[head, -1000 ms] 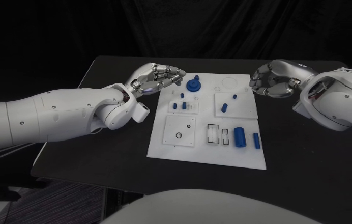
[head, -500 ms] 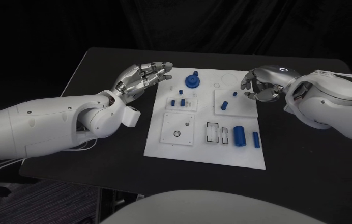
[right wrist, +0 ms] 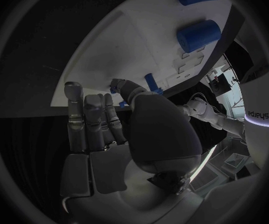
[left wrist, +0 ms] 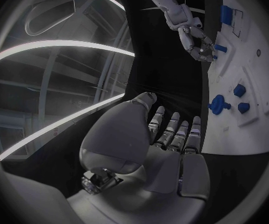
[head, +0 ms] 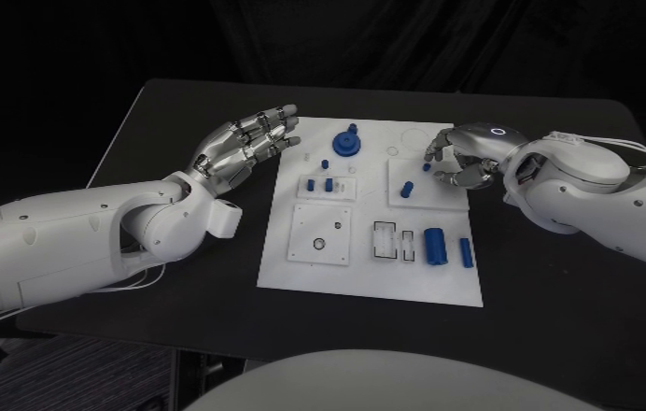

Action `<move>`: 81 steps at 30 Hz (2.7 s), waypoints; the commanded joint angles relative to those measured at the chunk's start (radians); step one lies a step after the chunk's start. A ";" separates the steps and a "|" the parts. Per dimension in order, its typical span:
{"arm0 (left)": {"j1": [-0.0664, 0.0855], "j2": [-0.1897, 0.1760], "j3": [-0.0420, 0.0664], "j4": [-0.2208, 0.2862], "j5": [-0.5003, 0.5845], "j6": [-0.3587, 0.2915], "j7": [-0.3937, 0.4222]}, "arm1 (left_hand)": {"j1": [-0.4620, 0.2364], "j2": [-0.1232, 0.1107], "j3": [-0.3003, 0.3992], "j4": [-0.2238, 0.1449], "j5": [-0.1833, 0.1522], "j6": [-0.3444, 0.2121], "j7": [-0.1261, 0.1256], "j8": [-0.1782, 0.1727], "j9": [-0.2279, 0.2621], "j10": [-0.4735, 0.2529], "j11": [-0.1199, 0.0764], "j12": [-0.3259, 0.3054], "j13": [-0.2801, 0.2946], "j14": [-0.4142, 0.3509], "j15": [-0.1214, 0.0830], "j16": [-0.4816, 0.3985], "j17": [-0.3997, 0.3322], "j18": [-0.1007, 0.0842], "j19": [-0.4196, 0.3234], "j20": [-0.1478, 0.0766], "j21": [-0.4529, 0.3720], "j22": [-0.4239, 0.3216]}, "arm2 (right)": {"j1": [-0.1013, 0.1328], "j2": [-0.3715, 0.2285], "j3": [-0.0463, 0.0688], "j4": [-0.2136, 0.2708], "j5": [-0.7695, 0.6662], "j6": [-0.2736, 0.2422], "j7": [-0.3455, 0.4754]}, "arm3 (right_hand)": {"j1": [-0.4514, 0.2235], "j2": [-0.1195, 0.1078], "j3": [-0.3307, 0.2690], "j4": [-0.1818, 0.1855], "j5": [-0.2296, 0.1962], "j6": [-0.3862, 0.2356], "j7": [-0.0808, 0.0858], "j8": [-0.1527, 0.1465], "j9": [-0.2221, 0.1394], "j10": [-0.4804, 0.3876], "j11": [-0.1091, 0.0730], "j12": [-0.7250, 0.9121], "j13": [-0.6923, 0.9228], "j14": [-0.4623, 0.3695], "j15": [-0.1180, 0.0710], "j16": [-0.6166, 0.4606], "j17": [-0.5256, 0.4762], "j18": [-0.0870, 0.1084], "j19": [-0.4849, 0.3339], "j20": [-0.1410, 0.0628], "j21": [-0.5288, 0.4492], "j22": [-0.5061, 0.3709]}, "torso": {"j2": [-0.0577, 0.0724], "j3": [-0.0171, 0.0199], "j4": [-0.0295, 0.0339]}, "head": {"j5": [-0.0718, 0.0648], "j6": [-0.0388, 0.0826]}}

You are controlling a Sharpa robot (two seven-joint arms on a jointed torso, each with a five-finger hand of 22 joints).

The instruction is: Assemble the parts on the task board

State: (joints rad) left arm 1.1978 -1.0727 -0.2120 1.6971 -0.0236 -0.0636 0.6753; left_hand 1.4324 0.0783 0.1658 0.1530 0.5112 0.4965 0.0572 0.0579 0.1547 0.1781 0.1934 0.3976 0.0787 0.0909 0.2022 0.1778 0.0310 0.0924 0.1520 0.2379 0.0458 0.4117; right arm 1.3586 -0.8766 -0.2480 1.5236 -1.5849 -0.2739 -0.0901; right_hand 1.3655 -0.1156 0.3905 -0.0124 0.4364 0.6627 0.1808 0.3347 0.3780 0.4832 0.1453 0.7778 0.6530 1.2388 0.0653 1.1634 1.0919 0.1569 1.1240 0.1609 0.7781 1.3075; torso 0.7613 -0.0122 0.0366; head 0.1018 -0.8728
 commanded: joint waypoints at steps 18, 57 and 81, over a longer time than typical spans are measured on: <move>-0.003 0.009 0.001 -0.012 0.014 0.069 0.182 | 0.011 0.031 -0.003 -0.037 0.016 0.006 0.013 0.001 -0.013 0.005 0.014 0.017 -0.024 0.030 0.034 0.023 0.005 0.031 0.033 0.050 0.003 0.010 | -0.014 0.011 0.001 -0.015 0.007 -0.075 0.030 | 0.006 0.025 0.014 0.012 0.052 0.046 0.006 0.038 0.000 0.083 -0.007 -0.022 -0.078 0.015 -0.007 0.053 -0.005 0.000 0.029 0.000 0.048 0.036 | -0.002 -0.0075 -0.0013 | -0.005 0.000; -0.035 0.030 0.001 -0.037 0.014 0.106 0.143 | 0.016 0.043 0.046 -0.089 0.030 0.041 0.041 0.006 -0.019 0.007 0.028 0.029 -0.025 0.065 0.067 0.054 0.009 0.002 0.081 0.055 0.011 0.012 | -0.041 0.054 0.001 -0.068 0.086 -0.096 0.061 | 0.060 0.086 0.072 -0.013 -0.061 0.129 -0.008 0.081 0.002 0.239 -0.036 -0.040 -0.176 0.020 -0.035 0.063 -0.059 -0.004 0.053 -0.027 0.067 0.060 | -0.004 -0.0095 -0.0017 | -0.011 0.000; -0.054 0.024 0.001 -0.035 0.014 0.108 0.138 | 0.012 0.050 0.061 -0.094 0.034 0.042 0.041 0.006 -0.021 0.008 0.032 0.031 -0.025 0.069 0.073 0.059 0.010 -0.004 0.091 0.056 0.013 0.014 | -0.043 0.054 0.001 -0.074 0.090 -0.136 0.068 | 0.068 0.080 0.093 -0.030 -0.133 0.169 -0.018 0.110 0.018 0.280 -0.047 -0.047 -0.206 0.016 -0.043 0.057 -0.091 -0.005 0.060 -0.034 0.071 0.063 | -0.003 -0.0112 -0.0004 | -0.010 0.000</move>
State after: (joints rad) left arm 1.1456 -1.0479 -0.2118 1.6576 -0.0124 0.0305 0.6782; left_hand 1.4431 0.1180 0.2186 0.0591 0.5407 0.5378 0.1016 0.0619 0.1357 0.1879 0.2168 0.4254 0.0547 0.1576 0.2718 0.2320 0.0401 0.1077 0.2356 0.2953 0.0536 0.4255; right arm 1.3178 -0.8194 -0.2481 1.4459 -1.4946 -0.3714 -0.0229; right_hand 1.4270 -0.0345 0.4783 -0.0395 0.3080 0.8274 0.1630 0.4413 0.3937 0.7560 0.0981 0.7274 0.4451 1.2550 0.0277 1.2235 1.0017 0.1564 1.1813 0.1322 0.8470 1.3073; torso 0.7578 -0.0237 0.0358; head 0.0925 -0.8725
